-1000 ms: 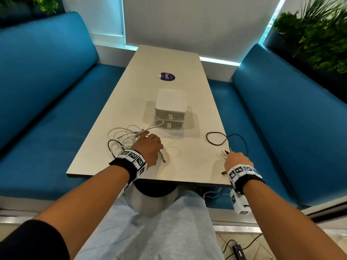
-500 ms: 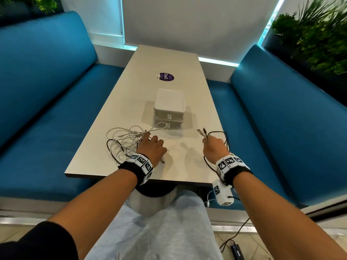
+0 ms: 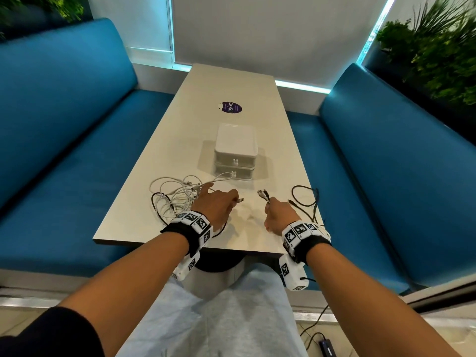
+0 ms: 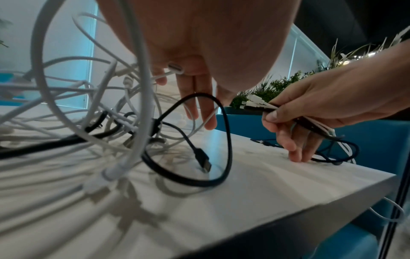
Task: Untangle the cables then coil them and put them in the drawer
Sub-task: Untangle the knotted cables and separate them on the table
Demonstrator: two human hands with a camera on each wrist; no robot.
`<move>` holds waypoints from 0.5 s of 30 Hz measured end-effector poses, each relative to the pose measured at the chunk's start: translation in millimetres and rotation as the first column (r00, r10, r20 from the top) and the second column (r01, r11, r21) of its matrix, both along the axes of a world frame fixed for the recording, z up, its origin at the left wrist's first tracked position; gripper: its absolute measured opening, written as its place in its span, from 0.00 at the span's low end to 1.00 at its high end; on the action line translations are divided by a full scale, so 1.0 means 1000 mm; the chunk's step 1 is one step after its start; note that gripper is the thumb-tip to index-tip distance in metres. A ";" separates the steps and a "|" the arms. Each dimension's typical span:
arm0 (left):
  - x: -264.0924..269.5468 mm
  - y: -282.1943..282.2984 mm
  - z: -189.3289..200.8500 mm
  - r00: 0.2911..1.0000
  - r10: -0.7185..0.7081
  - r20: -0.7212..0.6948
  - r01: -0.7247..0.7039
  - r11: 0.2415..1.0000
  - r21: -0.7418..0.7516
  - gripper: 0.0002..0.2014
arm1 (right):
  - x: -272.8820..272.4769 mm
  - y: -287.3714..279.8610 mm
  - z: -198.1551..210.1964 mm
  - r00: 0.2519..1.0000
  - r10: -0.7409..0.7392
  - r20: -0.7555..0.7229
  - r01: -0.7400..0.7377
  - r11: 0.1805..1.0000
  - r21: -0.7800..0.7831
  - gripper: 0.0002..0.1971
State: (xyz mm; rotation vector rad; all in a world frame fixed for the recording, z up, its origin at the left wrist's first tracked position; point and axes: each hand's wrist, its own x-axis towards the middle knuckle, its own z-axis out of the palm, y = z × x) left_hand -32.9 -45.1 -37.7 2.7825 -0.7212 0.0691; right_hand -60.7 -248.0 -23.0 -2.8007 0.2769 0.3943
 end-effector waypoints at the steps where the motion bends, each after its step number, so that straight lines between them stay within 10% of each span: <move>1: -0.001 0.000 -0.001 1.000 0.002 -0.004 -0.002 1.000 0.002 0.09 | -0.001 -0.003 -0.002 0.999 -0.010 0.034 0.011 0.999 -0.035 0.14; 15: -0.002 0.005 0.007 0.999 0.019 -0.045 -0.018 1.000 0.026 0.09 | -0.011 -0.078 0.009 0.953 -0.300 0.043 0.303 0.933 -0.193 0.12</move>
